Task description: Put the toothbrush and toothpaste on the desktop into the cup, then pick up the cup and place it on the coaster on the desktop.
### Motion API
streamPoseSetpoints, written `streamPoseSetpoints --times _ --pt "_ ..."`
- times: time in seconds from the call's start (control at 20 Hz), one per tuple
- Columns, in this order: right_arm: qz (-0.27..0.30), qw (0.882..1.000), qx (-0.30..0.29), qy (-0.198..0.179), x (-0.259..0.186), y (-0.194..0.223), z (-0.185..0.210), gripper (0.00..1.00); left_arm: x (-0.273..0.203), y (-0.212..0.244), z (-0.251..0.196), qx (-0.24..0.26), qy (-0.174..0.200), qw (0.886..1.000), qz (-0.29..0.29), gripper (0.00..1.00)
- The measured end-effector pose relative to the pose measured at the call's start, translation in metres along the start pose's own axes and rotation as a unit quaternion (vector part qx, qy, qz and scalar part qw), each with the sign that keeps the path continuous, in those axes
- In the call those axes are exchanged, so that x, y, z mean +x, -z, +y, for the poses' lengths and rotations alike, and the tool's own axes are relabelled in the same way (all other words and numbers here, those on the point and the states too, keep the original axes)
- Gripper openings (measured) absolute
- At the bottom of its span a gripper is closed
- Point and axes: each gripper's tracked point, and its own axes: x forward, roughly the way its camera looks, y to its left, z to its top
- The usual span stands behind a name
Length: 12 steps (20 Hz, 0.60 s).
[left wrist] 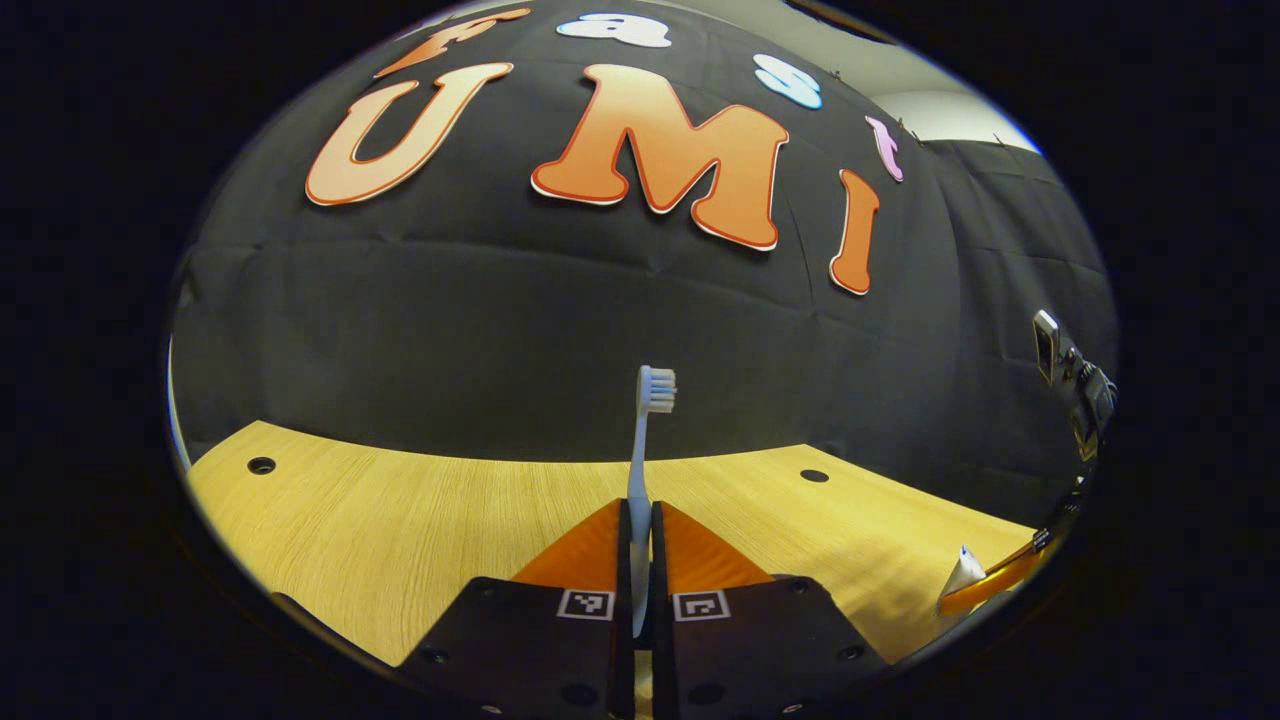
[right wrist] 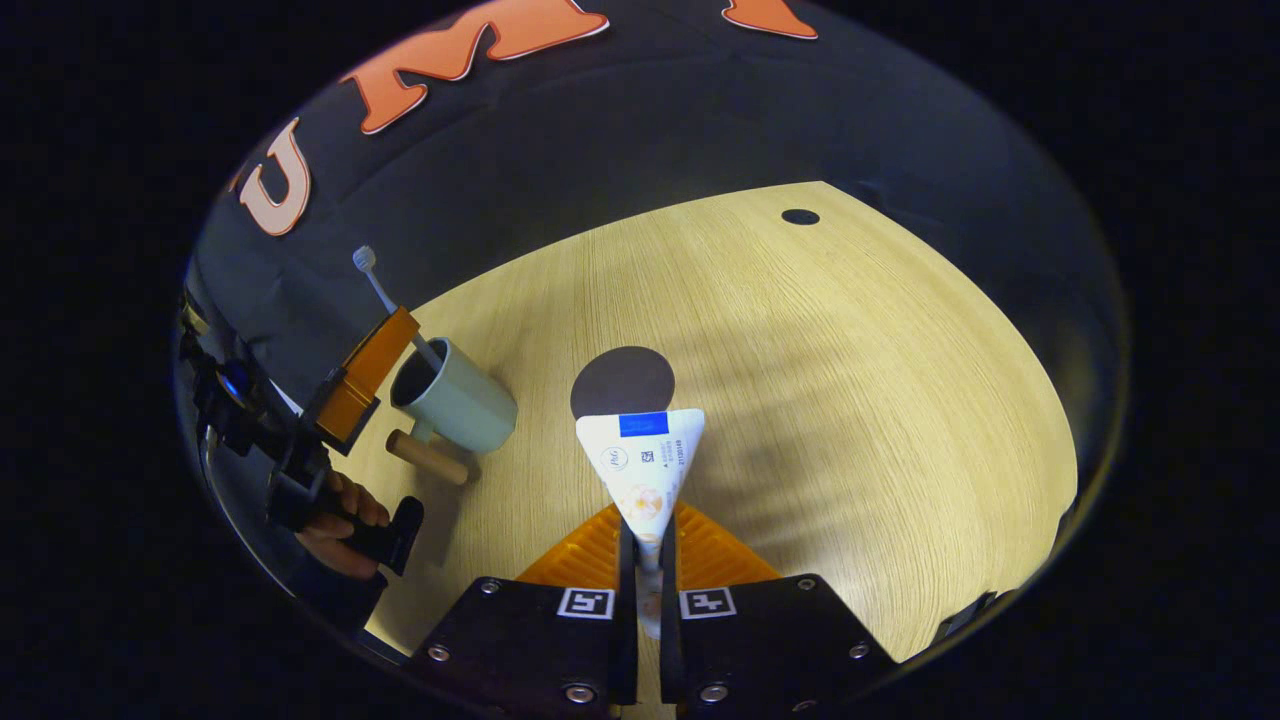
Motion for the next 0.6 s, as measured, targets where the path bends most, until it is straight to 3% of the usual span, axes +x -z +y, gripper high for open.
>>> streamPoseSetpoints --times 0.6 --pt "-0.012 1.0 0.005 0.0 0.004 -0.003 0.0 0.1 0.0 0.024 0.003 0.019 -0.014 1.0 0.011 0.07"
